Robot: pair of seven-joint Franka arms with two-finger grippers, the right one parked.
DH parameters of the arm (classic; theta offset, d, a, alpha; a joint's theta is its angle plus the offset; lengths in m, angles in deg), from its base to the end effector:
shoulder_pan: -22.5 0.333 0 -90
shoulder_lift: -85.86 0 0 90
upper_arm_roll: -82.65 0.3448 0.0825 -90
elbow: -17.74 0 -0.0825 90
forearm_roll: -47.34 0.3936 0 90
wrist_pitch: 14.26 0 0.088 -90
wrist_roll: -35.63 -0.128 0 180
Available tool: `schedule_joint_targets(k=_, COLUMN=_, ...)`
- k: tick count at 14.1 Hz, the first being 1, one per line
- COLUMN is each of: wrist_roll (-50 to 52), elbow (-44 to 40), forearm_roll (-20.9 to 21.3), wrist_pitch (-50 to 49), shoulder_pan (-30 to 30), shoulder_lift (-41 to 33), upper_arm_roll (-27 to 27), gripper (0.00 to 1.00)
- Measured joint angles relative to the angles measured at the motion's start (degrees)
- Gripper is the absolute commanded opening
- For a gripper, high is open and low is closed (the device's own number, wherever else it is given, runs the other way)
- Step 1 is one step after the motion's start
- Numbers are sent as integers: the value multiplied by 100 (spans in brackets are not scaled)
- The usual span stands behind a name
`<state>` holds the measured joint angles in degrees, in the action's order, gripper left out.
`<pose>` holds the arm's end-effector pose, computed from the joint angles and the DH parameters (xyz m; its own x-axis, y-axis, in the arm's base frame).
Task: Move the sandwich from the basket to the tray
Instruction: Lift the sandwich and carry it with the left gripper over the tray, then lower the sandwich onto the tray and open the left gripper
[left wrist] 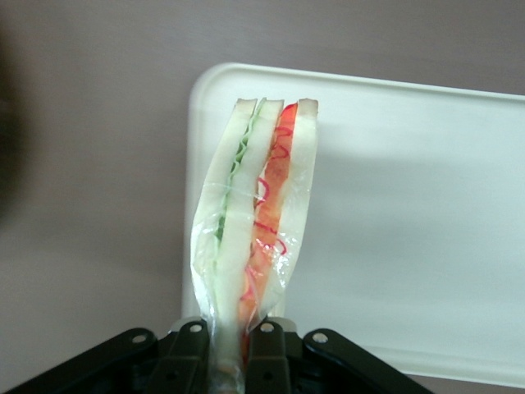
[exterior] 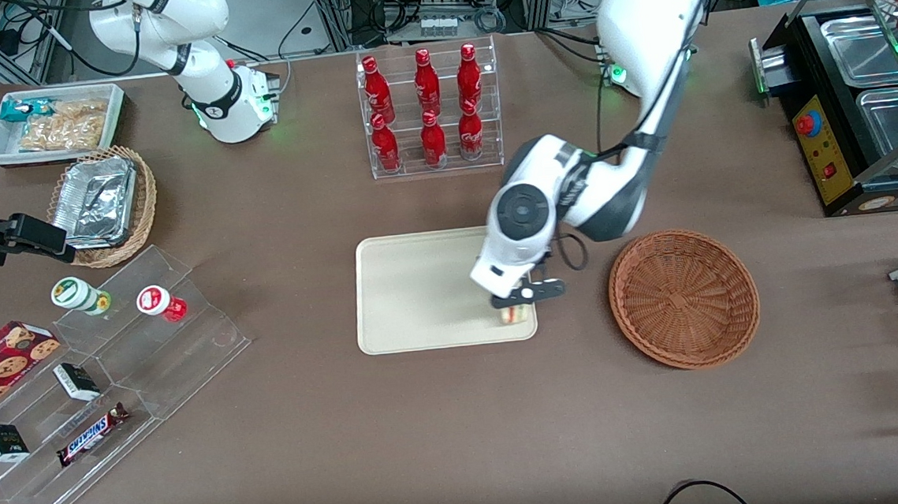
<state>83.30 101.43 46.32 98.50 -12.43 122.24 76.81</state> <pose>0.5553 -0.4646 0.2996 0.9794 0.1453 -0.1402 0.1408 -0.9892 -0.0414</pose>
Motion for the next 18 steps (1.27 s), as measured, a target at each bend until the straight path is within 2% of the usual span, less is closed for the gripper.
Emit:
schedule_joint_targets(k=4, wrist_roll=714, elbow=-644, forearm_roll=0, wrist_pitch=32, shoulder_pan=-541, shoulder_lift=603, upper_arm_roll=5, gripper=2)
schedule_joint_targets(k=8, wrist_roll=811, elbow=-893, forearm_roll=0, wrist_pitch=283, shoulder_pan=-764, shoulder_lift=988, upper_arm_roll=6, gripper=2)
schedule_joint_targets(k=10, wrist_roll=811, elbow=-913, forearm_roll=0, wrist_pitch=320, shoulder_pan=-810, shoulder_lift=1061, upper_arm_roll=-5, gripper=9)
schedule_joint_targets(k=11, wrist_roll=811, elbow=-914, forearm_roll=0, wrist_pitch=344, shoulder_pan=-821, shoulder_lift=1083, upper_arm_roll=-19, gripper=25)
schedule_joint_targets(k=12, wrist_roll=811, elbow=-914, forearm_roll=0, wrist_pitch=392, shoulder_pan=-827, shoulder_lift=1106, upper_arm_roll=-29, gripper=68)
schedule_joint_targets(k=13, wrist_roll=811, elbow=-914, forearm_roll=0, wrist_pitch=480, shoulder_pan=-828, shoulder_lift=1131, upper_arm_roll=-32, gripper=100)
schedule_joint_targets(k=18, wrist_roll=813, elbow=-1039, forearm_roll=2, wrist_pitch=587, shoulder_pan=-823, shoulder_lift=1112, upper_arm_roll=-24, gripper=100)
